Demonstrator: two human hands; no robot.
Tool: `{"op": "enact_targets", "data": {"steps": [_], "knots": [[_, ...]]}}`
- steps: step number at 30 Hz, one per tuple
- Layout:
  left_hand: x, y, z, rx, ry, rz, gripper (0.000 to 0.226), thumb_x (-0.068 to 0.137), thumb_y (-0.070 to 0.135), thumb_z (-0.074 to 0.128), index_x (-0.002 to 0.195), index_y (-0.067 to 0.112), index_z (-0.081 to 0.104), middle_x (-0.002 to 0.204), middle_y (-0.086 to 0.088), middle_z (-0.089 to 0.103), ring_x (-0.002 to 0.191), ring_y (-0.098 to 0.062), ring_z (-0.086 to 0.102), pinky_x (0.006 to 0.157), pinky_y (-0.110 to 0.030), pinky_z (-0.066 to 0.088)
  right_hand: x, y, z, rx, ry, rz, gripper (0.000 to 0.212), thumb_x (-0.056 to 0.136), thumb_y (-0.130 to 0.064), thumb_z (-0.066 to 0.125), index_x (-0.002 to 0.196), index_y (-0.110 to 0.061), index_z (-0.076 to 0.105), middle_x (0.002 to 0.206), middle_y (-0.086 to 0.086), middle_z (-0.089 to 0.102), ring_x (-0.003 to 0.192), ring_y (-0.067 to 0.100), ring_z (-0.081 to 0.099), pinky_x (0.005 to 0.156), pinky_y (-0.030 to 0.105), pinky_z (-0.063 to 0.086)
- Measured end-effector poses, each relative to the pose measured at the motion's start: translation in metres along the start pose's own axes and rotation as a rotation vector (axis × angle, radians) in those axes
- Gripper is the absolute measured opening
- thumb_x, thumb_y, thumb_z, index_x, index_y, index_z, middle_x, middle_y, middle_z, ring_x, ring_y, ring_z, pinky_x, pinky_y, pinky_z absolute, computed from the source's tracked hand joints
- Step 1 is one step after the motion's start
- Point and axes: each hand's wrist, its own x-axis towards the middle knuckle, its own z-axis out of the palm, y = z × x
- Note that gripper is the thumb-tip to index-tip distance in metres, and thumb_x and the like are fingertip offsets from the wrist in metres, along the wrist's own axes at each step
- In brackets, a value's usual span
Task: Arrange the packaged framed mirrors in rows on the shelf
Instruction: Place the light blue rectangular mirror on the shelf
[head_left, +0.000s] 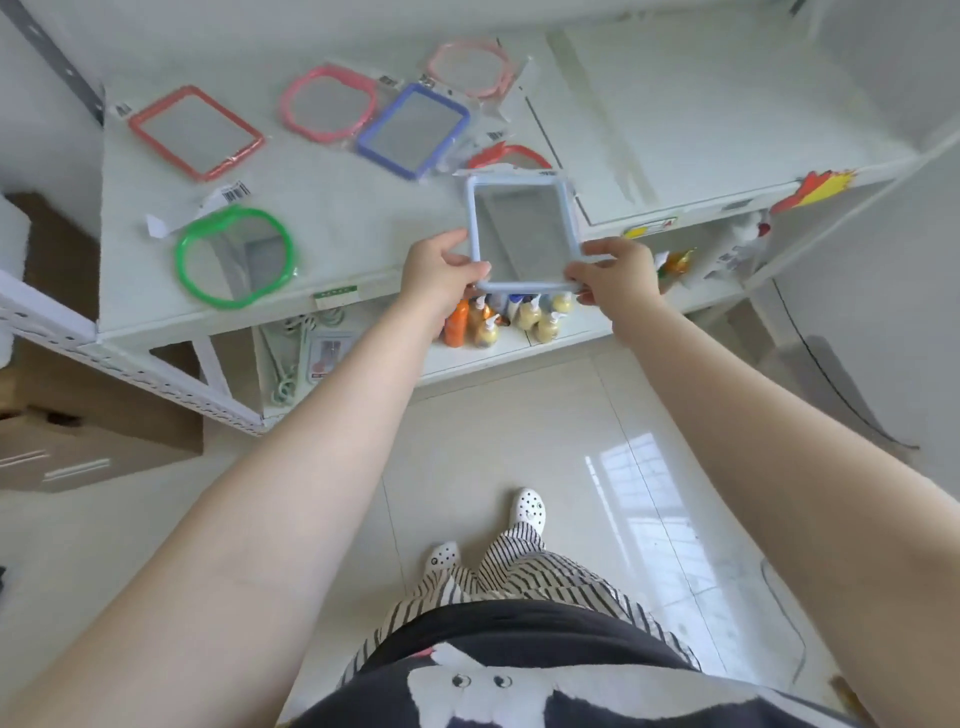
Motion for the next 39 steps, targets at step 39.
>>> {"op": "enact_targets", "data": {"steps": [39], "knots": [[0.054, 0.073, 0.528, 0.033, -0.275, 0.023, 0.060, 0.082, -0.007, 0.061, 0.136, 0.018, 0.052, 0.075, -0.001, 0.060, 0.068, -0.021, 0.062, 0.062, -0.030, 0.058, 0.194, 0.168, -0.447, 0.152, 0.342, 0.116, 0.038, 0.076, -0.011, 0.073, 0.113, -0.011, 0.067, 0.106, 0.013, 0.069, 0.067, 0.023, 0.067, 0.076, 0.037, 0.061]]}}
